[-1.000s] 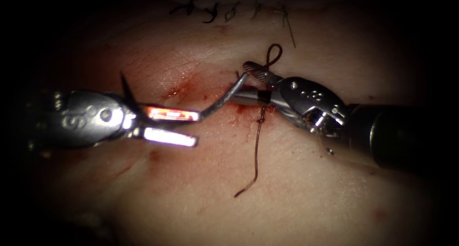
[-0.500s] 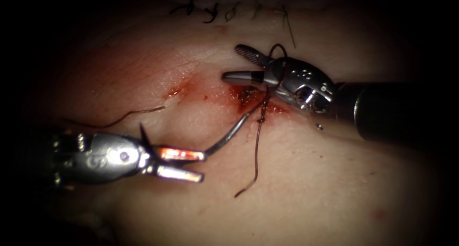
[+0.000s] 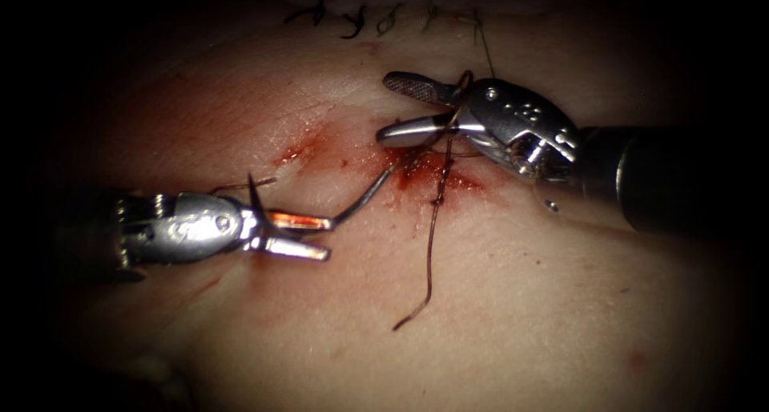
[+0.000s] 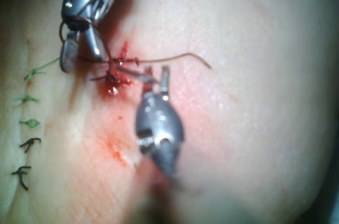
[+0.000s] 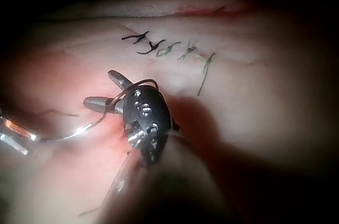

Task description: Wound Closure

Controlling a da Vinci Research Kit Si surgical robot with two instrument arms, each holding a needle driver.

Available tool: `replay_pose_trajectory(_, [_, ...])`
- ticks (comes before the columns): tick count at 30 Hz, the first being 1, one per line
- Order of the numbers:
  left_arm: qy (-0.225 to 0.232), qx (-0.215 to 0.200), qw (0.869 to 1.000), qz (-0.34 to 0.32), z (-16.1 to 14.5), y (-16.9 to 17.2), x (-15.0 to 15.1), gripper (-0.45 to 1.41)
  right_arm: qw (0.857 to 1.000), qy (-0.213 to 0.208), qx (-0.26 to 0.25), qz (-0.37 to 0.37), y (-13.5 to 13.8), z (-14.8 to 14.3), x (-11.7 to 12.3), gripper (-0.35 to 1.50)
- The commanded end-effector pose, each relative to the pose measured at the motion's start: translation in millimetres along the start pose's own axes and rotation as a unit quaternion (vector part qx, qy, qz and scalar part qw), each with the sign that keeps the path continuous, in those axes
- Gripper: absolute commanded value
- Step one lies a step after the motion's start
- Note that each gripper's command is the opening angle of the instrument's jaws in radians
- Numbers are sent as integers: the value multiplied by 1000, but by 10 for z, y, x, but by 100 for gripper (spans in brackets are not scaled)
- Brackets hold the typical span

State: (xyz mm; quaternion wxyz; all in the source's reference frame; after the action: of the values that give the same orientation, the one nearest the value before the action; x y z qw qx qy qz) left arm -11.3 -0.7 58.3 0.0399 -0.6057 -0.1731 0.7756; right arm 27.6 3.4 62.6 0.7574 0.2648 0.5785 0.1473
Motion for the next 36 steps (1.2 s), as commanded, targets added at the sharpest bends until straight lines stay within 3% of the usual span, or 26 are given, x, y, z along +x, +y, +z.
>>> replay_pose_trajectory(1, [-3, -1, 1000, -5, 8, 0, -10, -45, 1000, 1, 9, -2, 0, 8, -2, 96])
replay_pose_trajectory(10, [-15, -4, 1000, -12, 15, -20, -43, -45, 998, 4, 65, -17, -14, 9, 5, 94])
replay_pose_trajectory(18, [-16, -17, 1000, -11, -1, -37, -44, -45, 986, -59, 148, -52, -29, 20, -6, 89])
replay_pose_trajectory(24, [-13, -24, 1000, -10, -2, -30, -39, -45, 968, -109, 210, -78, -38, 27, -20, 76])
replay_pose_trajectory(33, [-12, -51, 999, 3, 10, 2, -33, -45, 921, -192, 318, -119, -48, 42, -51, 71])
replay_pose_trajectory(36, [-12, -53, 999, 3, 10, 7, -32, -45, 914, -198, 333, -121, -50, 44, -53, 72])
